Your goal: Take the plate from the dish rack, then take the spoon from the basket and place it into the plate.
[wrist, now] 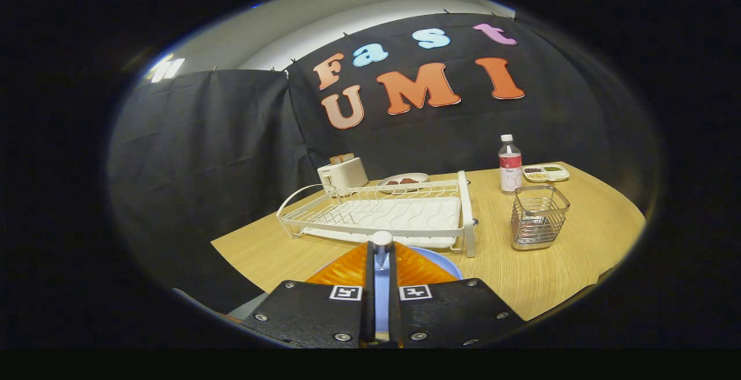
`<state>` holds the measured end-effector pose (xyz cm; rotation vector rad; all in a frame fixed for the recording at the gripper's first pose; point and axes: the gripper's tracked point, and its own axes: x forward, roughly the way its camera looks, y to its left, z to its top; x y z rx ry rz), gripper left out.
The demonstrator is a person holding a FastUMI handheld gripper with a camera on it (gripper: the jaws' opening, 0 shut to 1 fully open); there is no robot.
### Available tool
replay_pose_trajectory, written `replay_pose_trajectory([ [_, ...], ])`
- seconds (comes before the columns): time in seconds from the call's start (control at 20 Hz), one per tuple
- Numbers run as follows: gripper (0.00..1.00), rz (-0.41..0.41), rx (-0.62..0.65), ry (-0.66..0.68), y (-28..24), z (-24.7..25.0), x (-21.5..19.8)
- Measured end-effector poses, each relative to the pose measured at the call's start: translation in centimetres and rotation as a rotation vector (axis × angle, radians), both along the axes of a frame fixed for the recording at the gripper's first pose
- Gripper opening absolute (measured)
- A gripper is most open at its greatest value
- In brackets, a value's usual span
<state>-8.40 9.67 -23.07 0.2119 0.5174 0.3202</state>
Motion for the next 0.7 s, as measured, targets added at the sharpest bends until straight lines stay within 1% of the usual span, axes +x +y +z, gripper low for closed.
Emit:
replay_pose_trajectory([
  [0.1, 0.09, 0.008, 0.002, 0.034, -0.4, -0.8, -0.8],
  [0.3, 0.15, 0.007, -0.058, 0.098, -1.3, -3.2, -1.8],
  [0.45, 0.21, 0.012, -0.056, 0.097, -1.2, -3.0, -1.9],
  [0.5, 0.3, 0.011, -0.05, 0.085, -1.3, -2.7, -1.6],
  [0.55, 0.34, 0.01, -0.039, 0.072, -1.2, -2.1, -1.5],
  [0.6, 0.43, 0.005, -0.032, 0.057, -1.1, -1.4, -1.3],
  [0.65, 0.47, -0.004, -0.028, 0.04, -1.1, -0.9, -1.1],
  [0.7, 0.52, -0.015, -0.029, 0.021, -1.4, -0.2, -0.8],
])
